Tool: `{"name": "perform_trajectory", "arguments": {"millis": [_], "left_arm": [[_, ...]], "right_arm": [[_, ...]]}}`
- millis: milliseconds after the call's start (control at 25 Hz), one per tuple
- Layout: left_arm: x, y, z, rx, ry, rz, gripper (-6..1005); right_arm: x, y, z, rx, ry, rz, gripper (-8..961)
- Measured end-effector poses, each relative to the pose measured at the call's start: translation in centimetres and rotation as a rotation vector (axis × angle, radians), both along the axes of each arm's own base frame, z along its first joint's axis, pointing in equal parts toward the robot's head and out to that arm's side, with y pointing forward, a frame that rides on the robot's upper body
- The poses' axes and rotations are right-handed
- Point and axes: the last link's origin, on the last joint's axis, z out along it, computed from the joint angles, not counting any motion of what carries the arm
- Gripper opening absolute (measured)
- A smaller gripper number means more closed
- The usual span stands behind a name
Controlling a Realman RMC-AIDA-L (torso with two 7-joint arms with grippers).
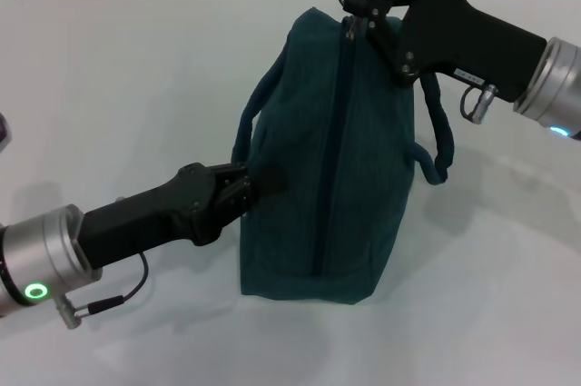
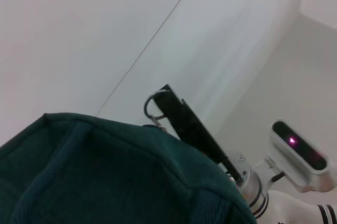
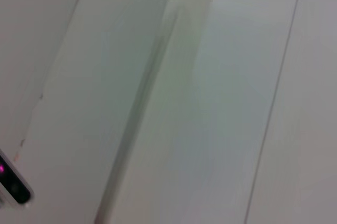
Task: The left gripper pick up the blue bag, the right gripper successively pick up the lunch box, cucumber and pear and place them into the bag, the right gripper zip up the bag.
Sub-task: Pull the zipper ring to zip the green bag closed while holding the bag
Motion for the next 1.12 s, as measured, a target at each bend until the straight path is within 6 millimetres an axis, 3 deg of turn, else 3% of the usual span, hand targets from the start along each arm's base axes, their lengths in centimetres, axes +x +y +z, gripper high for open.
{"name": "perform_trajectory", "arguments": {"millis": [240, 800, 1120], "left_arm": [[-0.4, -0.2, 0.3, 0.019, -0.008, 0.021, 53], [-0.6, -0.1, 0.5, 0.043, -0.021, 0.046, 99], [-0.7, -0.1, 0.6, 0.045, -0.016, 0.046, 135]], "right_arm": [[0.5, 0.6, -0.3, 0.021, -0.03, -0.046, 41], [1.7, 1.6, 0.7, -0.21, 0.236, -0.348, 43], [2.9, 2.3, 0.3, -0.228, 0.234, -0.464, 45]]}}
